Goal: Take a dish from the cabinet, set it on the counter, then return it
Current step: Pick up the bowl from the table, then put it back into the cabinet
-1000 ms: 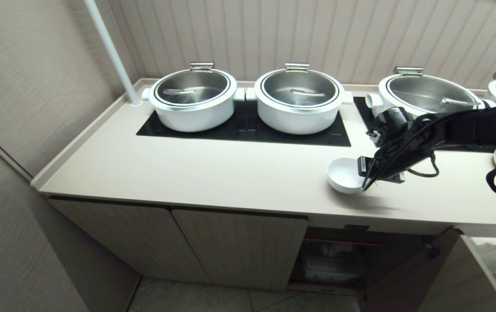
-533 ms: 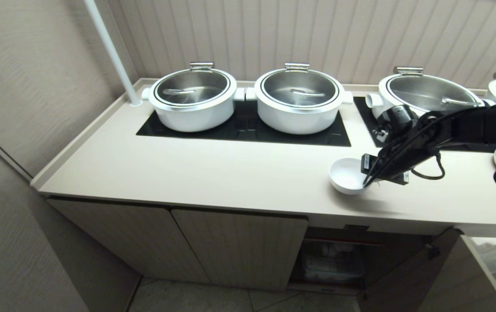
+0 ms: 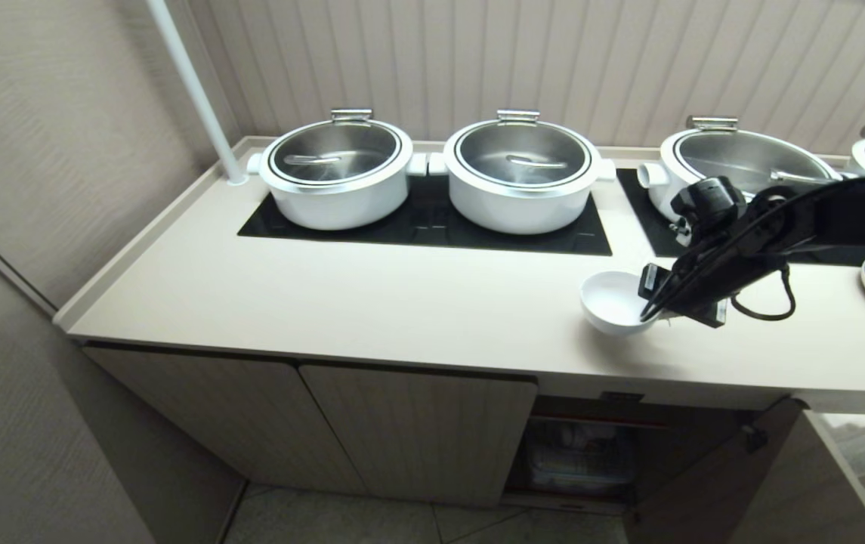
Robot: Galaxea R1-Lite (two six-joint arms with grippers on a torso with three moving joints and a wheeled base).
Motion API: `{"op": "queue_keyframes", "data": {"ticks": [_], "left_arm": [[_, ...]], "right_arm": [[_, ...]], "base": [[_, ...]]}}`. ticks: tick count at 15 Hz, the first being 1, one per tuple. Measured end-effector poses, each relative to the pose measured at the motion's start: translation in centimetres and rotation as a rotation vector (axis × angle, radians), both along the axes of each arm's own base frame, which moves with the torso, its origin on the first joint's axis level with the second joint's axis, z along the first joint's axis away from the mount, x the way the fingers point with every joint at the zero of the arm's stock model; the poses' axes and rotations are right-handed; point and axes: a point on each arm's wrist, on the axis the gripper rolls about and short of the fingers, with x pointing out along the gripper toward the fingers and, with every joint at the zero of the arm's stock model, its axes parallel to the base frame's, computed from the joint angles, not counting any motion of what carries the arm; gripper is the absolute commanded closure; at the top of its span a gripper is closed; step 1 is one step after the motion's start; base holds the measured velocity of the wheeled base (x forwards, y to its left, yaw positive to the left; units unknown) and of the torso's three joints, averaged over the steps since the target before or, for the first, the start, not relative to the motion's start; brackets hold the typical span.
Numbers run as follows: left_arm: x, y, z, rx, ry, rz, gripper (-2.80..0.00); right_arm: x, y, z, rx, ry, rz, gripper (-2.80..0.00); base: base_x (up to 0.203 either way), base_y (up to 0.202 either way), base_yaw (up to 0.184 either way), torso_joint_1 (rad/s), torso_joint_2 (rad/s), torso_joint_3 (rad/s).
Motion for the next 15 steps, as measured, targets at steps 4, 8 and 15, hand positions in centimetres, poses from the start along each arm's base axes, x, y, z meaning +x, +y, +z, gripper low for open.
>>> {"op": "queue_keyframes", "data": {"ticks": [4,8,15], "left_arm": [[0.0,0.0,0.0,0.000,0.000,0.000,0.00],[0.0,0.0,0.0,0.000,-0.002,0.000,0.00],[0.0,0.0,0.0,0.000,-0.001,0.000,0.00]], "right_arm": [[-2.3,-0.3,0.3,-0.002,0.031,-0.004,0.00],[-5.7,-0.6,0.7,0.011,0.065,0.009,0.00],[-11.7,-1.2,1.9,0.013,0.081,0.011,0.00]], "base": [[0.000,0.000,0.000,0.000,0.00,0.000],[0.000,0.000,0.000,0.000,0.00,0.000],[0.000,0.000,0.000,0.000,0.00,0.000]]}}
